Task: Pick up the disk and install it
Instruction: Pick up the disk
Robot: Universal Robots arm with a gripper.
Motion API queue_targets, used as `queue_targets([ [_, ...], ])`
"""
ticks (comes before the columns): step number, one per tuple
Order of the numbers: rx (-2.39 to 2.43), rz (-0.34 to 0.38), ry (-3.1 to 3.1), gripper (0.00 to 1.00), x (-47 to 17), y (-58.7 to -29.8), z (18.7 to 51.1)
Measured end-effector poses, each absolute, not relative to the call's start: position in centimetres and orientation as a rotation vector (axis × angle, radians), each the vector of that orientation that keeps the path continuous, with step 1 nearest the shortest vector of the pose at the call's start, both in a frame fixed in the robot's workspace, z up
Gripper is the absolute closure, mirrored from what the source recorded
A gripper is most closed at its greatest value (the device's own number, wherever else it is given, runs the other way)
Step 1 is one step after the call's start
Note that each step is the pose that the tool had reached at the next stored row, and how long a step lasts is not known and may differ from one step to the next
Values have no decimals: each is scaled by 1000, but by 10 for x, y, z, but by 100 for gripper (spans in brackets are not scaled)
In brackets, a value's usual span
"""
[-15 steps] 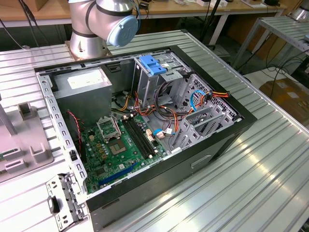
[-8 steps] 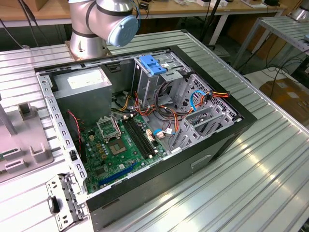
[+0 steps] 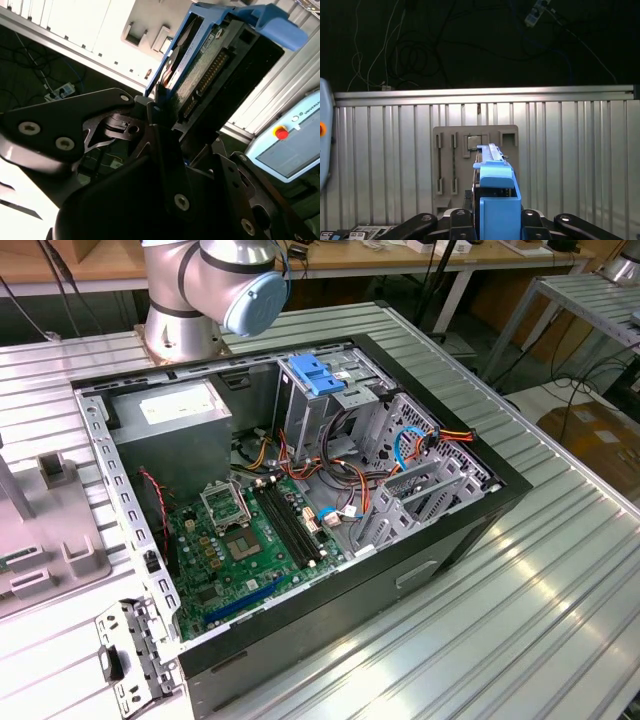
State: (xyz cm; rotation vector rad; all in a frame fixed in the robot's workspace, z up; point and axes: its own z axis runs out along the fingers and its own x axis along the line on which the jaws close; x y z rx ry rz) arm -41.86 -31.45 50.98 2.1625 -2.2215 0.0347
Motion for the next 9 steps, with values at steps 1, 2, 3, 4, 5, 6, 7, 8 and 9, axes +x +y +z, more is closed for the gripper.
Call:
queue_targets([
  [1, 2162, 35, -2221, 64, -419, -315, 510],
  [2, 2162, 35, -2221, 64, -419, -315, 510],
  [3, 2163, 35, -2221, 64, -419, -316, 510],
  [4, 2162, 35, -2221, 64, -419, -316, 510],
  [5, 2162, 35, -2221, 64, -419, -317, 510],
  [6, 2162, 35, -2222, 64, -419, -317, 510],
  [7, 2162, 35, -2221, 64, -418, -317, 510],
  [8, 2162, 35, -2221, 64, -418, -317, 510],
  [9, 2162, 35, -2221, 64, -418, -318, 510],
])
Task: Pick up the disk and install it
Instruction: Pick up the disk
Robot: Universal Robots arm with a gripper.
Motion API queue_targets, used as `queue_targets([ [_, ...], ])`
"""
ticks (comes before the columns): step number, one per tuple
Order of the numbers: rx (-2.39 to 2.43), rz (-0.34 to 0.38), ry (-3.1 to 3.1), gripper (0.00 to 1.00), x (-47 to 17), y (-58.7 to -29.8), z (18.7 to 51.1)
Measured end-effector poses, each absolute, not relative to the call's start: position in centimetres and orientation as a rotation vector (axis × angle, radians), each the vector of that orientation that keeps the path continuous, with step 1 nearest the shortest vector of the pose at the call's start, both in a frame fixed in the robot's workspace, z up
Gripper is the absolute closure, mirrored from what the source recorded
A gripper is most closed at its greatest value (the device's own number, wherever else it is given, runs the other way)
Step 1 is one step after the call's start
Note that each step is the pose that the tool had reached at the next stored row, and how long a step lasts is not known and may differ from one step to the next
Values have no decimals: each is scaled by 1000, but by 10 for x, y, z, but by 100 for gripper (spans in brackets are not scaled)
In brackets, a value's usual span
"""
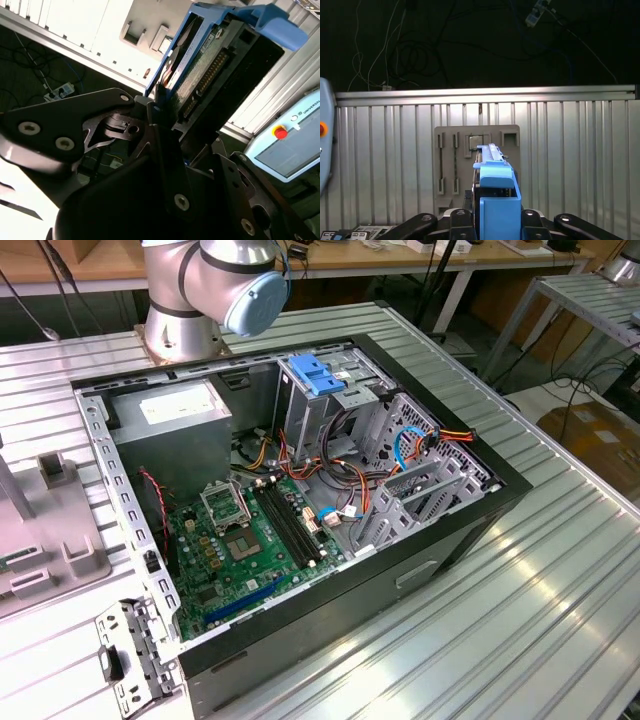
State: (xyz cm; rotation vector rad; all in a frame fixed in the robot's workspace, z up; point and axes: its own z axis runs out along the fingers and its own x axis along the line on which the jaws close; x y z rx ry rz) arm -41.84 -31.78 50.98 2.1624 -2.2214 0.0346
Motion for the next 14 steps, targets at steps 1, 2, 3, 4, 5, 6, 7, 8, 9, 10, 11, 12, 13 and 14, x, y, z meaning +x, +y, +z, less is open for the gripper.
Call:
queue_targets([
  [1, 2162, 35, -2221, 64, -418, -318, 510],
  [2, 2162, 35, -2221, 64, -418, -318, 510],
  [3, 2162, 35, -2221, 64, -418, -319, 510],
  [4, 2163, 35, -2221, 64, -418, -319, 510],
  [5, 2162, 35, -2221, 64, -418, -319, 510],
  [6, 2162, 35, -2221, 64, -418, -319, 510],
  [7, 2162, 35, -2221, 64, -418, -320, 510],
  [8, 2163, 35, -2221, 64, -418, -320, 510],
  [9, 2163, 35, -2221, 64, -418, -320, 510],
  [10, 2162, 35, -2221, 64, -418, -321, 510],
  [11, 2162, 35, -2221, 64, -418, -321, 510],
  [12, 2163, 35, -2221, 64, -418, -321, 510],
  [13, 2162, 35, -2221, 64, -417, -322, 510],
  [14, 2162, 35, -2221, 64, -417, -322, 510],
])
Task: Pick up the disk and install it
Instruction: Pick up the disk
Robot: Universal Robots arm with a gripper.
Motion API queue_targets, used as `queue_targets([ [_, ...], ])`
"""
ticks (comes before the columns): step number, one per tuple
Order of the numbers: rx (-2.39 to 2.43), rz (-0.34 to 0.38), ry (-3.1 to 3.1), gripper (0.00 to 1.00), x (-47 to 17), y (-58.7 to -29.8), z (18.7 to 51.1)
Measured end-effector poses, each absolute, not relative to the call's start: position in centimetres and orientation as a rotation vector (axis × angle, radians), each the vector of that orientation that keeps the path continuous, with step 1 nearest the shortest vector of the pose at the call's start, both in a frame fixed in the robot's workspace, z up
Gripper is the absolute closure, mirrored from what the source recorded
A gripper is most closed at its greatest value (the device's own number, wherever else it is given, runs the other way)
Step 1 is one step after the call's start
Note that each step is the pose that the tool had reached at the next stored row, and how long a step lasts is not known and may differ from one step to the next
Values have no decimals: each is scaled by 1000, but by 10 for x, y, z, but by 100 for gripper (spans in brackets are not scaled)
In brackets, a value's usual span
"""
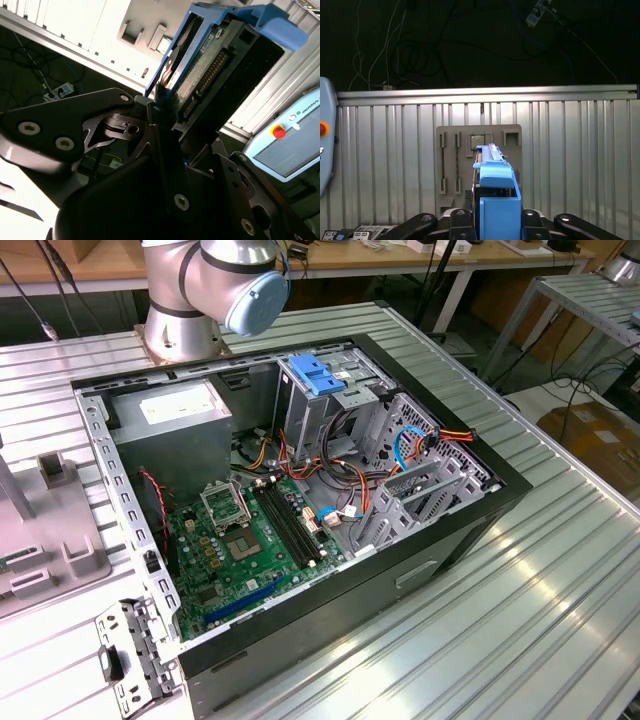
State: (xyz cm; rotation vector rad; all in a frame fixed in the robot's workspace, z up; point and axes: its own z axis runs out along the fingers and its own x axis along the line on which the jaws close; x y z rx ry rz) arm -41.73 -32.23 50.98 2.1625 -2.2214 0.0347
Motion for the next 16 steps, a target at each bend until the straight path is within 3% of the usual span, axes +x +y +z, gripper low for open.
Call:
queue_targets([
  [16, 2163, 35, -2221, 64, -415, -327, 510],
])
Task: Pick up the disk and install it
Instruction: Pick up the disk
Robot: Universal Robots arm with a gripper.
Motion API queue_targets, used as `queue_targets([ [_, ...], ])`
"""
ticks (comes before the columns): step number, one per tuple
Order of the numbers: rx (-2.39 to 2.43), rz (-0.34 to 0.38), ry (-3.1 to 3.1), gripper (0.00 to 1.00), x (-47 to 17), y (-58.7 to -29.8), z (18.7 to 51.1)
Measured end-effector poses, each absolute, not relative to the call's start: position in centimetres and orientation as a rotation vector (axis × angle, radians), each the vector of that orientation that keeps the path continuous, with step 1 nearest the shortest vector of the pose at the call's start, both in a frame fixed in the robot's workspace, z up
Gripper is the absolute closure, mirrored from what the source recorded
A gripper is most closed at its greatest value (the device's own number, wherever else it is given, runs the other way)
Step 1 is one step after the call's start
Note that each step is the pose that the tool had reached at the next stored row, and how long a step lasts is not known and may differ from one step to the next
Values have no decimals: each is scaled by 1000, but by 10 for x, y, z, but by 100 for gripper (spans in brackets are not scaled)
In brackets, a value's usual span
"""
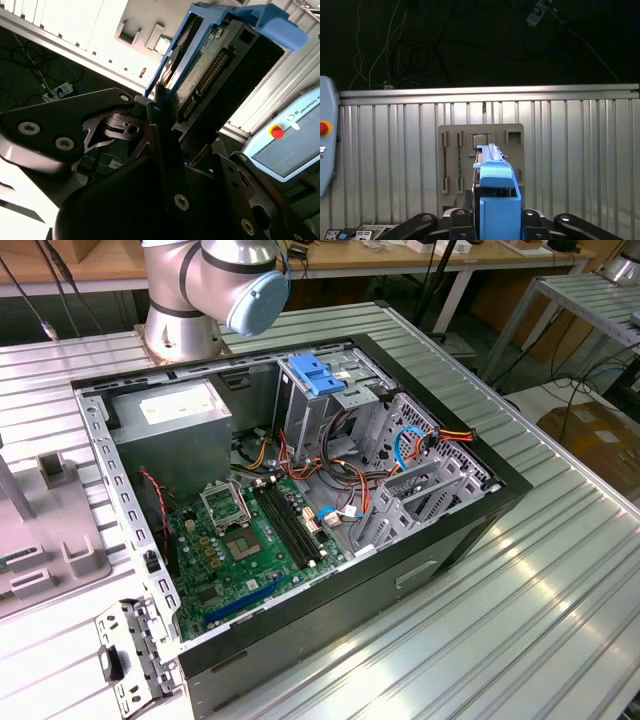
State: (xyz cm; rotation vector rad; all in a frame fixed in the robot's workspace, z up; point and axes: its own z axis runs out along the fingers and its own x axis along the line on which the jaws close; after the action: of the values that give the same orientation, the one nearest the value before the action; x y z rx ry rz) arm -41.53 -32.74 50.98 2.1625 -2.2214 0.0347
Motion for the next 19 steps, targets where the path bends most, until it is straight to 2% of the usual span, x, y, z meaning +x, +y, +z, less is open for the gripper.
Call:
queue_targets([
  [19, 2163, 35, -2221, 64, -411, -331, 510],
])
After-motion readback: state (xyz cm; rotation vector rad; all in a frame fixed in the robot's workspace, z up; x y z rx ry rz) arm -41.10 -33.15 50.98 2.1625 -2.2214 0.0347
